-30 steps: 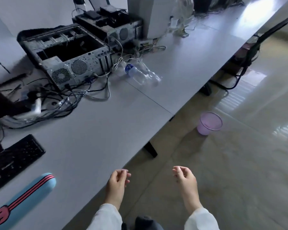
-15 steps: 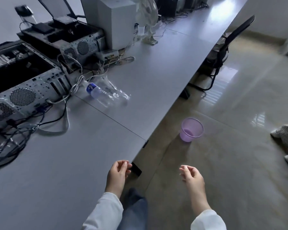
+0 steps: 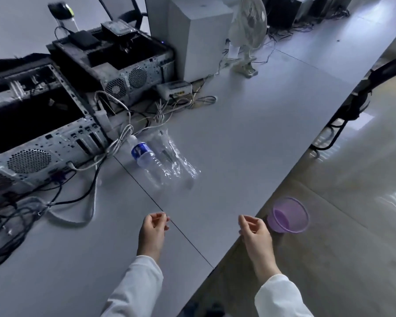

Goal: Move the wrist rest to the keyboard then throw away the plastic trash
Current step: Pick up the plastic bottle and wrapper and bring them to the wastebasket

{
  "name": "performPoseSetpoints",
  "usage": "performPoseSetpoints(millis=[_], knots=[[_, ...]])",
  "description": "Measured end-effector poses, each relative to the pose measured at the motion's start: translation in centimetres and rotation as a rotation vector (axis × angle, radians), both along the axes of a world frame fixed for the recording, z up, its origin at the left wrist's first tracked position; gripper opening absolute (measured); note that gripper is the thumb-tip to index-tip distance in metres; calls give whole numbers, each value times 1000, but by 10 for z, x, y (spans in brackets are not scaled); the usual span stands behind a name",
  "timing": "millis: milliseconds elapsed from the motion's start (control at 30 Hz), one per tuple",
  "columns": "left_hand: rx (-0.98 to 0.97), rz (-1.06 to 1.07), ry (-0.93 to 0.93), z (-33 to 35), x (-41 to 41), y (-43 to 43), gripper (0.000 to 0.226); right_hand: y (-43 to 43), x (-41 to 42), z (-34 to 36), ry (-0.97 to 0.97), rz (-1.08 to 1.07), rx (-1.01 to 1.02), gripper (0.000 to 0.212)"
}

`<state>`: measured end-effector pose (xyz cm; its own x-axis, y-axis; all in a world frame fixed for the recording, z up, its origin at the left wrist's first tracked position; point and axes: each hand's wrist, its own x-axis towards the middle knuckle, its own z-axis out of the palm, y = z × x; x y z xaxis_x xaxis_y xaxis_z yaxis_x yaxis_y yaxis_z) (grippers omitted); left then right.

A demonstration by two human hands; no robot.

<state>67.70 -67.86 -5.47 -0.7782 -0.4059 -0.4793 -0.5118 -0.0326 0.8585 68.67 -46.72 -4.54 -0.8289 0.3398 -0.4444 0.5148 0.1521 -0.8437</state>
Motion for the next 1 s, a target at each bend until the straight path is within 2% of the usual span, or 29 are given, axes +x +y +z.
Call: performPoseSetpoints(millis=[100, 233, 400, 633, 767, 900, 1000], knots=[[-34, 53, -43, -6, -29, -8, 4, -11, -47, -2, -28, 93, -8, 36], [-118, 199, -72, -6, -66, -20, 17, -31, -116, -7, -55, 225, 1, 48], [-151, 385, -108, -8, -114, -22, 45, -54, -192, -25, -88, 399, 76, 66], [-157, 456, -194, -32, -164, -23, 65, -102, -260, -48, -55, 595, 213, 76], [-145, 487, -230, -38, -178, -26, 72, -127, -275, -59, -55, 673, 381, 81], [-142, 494, -260, -46, -184, -28, 74, -140, -280, -69, -54, 773, 523, 76], [-115, 470, -259, -49, -186, -28, 69, -142, -284, -75, -82, 837, 543, 50]])
